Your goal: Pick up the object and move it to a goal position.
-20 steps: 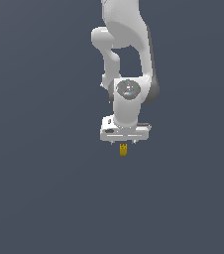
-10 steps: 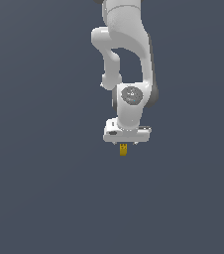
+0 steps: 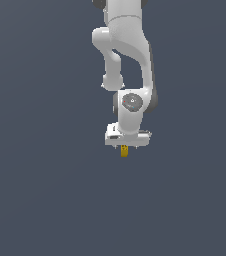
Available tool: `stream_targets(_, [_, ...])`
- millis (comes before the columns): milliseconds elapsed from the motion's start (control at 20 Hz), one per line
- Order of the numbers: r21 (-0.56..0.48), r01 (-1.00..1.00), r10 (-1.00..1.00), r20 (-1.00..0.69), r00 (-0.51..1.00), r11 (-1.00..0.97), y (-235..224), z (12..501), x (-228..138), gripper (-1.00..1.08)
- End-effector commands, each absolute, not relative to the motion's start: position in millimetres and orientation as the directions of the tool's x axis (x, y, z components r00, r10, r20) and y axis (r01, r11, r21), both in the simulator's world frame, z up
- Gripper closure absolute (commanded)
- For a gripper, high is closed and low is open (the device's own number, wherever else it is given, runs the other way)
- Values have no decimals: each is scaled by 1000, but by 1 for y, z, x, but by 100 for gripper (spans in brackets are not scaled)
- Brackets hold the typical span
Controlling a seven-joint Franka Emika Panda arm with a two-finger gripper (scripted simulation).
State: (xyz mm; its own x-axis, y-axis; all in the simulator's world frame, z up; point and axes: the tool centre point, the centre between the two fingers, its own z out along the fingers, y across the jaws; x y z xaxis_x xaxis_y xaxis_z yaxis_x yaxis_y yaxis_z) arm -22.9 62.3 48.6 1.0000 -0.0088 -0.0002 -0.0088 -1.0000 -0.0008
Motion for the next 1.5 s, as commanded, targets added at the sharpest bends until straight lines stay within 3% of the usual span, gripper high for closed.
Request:
stream_targets(0, [0, -9, -9, 0, 1000, -1000, 62, 36, -24, -92])
stream_targets(350, [0, -9, -9, 0, 1000, -1000, 62, 22, -23, -92])
stream_targets(400, [0, -9, -9, 0, 1000, -1000, 62, 22, -23, 108])
stream_targets(1050, [0, -9, -9, 0, 1000, -1000, 63, 24, -21, 108])
stream_targets(1450, [0, -9, -9, 0, 1000, -1000, 63, 50, -3, 108])
